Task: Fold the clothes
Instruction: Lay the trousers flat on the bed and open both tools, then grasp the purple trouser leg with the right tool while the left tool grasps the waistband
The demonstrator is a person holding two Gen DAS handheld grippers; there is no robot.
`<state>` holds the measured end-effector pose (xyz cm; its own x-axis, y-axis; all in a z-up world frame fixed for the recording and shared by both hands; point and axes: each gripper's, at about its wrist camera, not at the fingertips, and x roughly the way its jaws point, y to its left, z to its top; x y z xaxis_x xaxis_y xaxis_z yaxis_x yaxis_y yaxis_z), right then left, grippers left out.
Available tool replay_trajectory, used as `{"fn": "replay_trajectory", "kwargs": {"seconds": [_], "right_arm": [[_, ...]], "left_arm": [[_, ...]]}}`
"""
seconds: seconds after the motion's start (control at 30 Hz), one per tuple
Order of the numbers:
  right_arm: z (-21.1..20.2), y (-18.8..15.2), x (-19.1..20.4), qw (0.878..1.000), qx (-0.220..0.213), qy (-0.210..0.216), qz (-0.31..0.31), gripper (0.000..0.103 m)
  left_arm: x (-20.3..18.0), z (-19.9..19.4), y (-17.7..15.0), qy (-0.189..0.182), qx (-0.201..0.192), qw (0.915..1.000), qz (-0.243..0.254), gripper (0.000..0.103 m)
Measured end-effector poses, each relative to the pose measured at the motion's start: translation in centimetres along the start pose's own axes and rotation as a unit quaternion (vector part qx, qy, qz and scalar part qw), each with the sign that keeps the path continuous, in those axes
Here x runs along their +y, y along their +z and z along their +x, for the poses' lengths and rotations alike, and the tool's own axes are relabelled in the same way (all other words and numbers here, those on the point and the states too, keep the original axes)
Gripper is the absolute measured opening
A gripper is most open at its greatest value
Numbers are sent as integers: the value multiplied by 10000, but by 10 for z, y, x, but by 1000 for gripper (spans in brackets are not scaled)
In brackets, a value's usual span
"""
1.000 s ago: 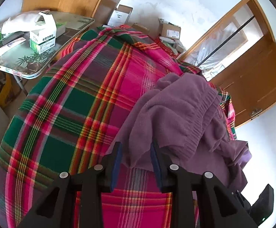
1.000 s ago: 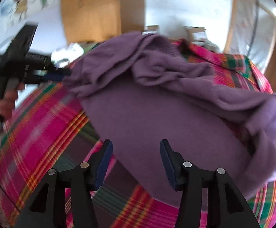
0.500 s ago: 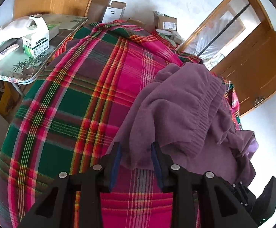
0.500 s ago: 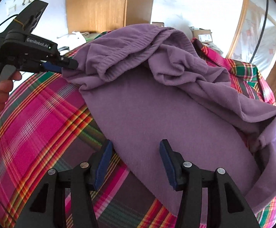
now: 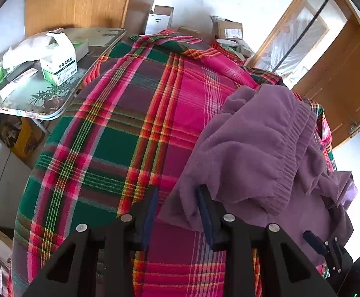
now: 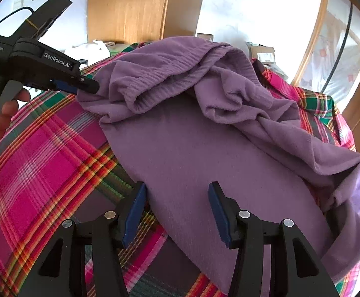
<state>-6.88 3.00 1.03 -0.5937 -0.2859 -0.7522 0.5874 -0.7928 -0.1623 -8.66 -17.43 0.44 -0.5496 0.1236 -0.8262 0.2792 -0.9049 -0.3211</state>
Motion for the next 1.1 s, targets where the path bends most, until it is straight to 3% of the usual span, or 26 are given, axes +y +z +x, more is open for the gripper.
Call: {"fn": "replay_trajectory", "kwargs": {"seconds": [0.17,0.3,0.4,0.7,0.8,0.87,0.97,1.1], "right_arm": [[-3,-3,4,10000,-28,-46,-82,54],[-4,-4,4,10000,-19,-3,-47,54],[-5,-5,5,10000,-20,-4,-48,54],[-5,-7,0,10000,-9,85,23,54],[-5,-8,-3,9998,14,178,134,53],[-6,-9,-6,9995,19,252,198,35],[-4,-7,-9,9991,24,333,253,13],[-5,-7,-14,9989,13,322,332,5]], "left_arm": [[-1,-3,3,16,-178,9997,148,34],[-9,1,-4,-204,-20,9981,590,35],[-15,3,-6,-74,-98,9968,787,36],[-16,10,2,-296,-67,9972,690,36],[-15,11,3,-517,-12,9970,570,19],[-15,9,4,-566,-35,9971,511,12],[-13,3,4,-663,-85,9971,371,10],[-7,-10,2,-824,-196,9961,228,10]]}}
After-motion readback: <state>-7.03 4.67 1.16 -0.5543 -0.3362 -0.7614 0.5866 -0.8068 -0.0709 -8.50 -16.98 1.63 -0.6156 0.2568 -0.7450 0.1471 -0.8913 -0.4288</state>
